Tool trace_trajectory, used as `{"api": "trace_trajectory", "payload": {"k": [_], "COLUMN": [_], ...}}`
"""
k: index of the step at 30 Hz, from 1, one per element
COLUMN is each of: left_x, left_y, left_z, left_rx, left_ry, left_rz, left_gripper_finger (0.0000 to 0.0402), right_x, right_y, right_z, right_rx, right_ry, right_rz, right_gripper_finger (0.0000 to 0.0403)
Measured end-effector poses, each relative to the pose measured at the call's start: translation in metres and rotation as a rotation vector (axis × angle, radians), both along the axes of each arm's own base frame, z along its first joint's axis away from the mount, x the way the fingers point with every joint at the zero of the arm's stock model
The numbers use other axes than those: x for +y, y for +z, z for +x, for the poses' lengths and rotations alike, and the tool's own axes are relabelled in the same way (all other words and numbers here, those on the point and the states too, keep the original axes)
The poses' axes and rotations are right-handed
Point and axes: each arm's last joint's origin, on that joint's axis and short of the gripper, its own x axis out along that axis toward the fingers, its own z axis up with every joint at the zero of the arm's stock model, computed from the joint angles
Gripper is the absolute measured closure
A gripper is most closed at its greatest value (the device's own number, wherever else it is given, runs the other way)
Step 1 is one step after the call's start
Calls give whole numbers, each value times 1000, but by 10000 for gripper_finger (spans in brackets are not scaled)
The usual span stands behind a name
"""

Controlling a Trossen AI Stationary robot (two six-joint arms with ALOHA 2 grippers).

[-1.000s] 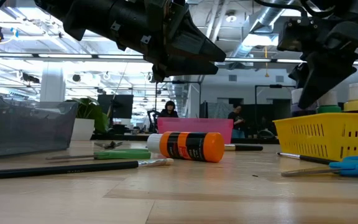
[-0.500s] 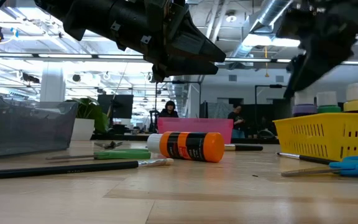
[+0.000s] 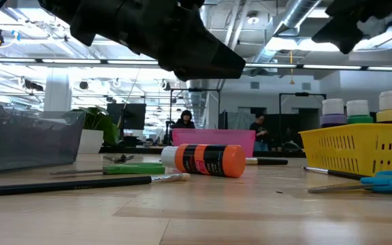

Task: Pick & Place Paint Supplies
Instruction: Put the orange paint bottle into the yellow bin

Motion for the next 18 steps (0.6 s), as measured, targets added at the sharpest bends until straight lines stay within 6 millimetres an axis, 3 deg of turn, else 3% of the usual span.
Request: {"api": "trace_trajectory", "payload": {"k": [5,11,18], "left_x": [-2,2,2], "left_y": [-11,-23,-21], "left_z": [-5,-12,-11], "left_rx": [125,270,244], "left_ry": [-151,-154,-170], "left_rz": [44,75,125], "left_gripper_finger": [217,191,178], "right_x": [15,30,32], "right_y": [-7,-12,-15], "right_z": [3,14,22], "right_rx": [12,-36,-54], "right_ry": [-43,-41,-50], "right_rz": [56,55,48], "right_gripper_finger": [184,185,185]}}
